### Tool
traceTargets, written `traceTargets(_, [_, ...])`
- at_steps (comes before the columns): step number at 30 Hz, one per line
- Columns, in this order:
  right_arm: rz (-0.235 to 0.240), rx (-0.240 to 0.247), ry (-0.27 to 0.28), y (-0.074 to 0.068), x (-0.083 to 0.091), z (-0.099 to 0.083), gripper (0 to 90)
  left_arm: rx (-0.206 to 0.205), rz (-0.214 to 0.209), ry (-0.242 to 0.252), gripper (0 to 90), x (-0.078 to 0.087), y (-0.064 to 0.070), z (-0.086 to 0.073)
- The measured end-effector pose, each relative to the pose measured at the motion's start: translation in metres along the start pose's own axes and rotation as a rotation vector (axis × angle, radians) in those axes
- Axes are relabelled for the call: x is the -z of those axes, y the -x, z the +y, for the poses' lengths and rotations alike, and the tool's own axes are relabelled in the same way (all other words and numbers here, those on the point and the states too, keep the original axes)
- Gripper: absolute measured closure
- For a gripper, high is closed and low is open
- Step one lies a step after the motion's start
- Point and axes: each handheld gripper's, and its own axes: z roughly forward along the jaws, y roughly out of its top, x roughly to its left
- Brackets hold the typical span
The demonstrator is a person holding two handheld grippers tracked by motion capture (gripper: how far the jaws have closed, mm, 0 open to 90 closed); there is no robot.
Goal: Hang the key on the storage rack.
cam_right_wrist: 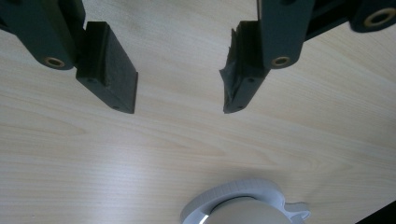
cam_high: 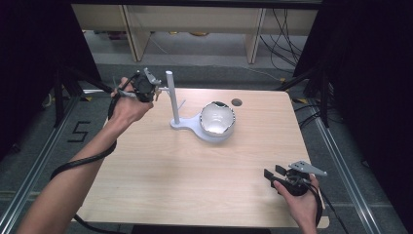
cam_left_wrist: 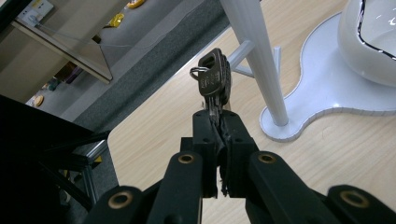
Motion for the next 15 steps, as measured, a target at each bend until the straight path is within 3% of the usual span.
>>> traceTargets(2, [0.002, 0.003, -0.01, 0.0007, -0.0009, 0.0001, 45.6, -0.007, -0.001, -0.006, 85.4, -0.0002, -0.0007, 0.0008])
traceTargets(4, [-0.003, -0.035, -0.013, -0.002, -0.0001, -0.0006, 45.6, -0.017, -0.002, -0.012, 85.4, -0.0001, -0.0014, 0.0021])
traceTargets(8, [-0.008, -0.035, -0.024, -0.0026, -0.0008, -0.0006, 45.5, -0.025, -0.008, -0.022, 85.3, -0.0011, -0.0026, 0.0037])
traceTargets(9, [-0.014, -0.004, -0.02, -0.0005, -0.0012, -0.0003, 45.5, -0.027, -0.01, -0.027, 85.3, -0.0016, -0.0032, 0.0039])
traceTargets(10, [-0.01, -0.032, -0.028, -0.0025, -0.0009, -0.0006, 45.4, -0.027, -0.012, -0.029, 85.3, -0.0023, -0.0037, 0.0038])
traceTargets(15, [-0.013, -0.021, -0.027, -0.0014, -0.001, -0.0007, 45.4, -0.034, -0.012, -0.041, 85.2, -0.0036, -0.0059, 0.0035])
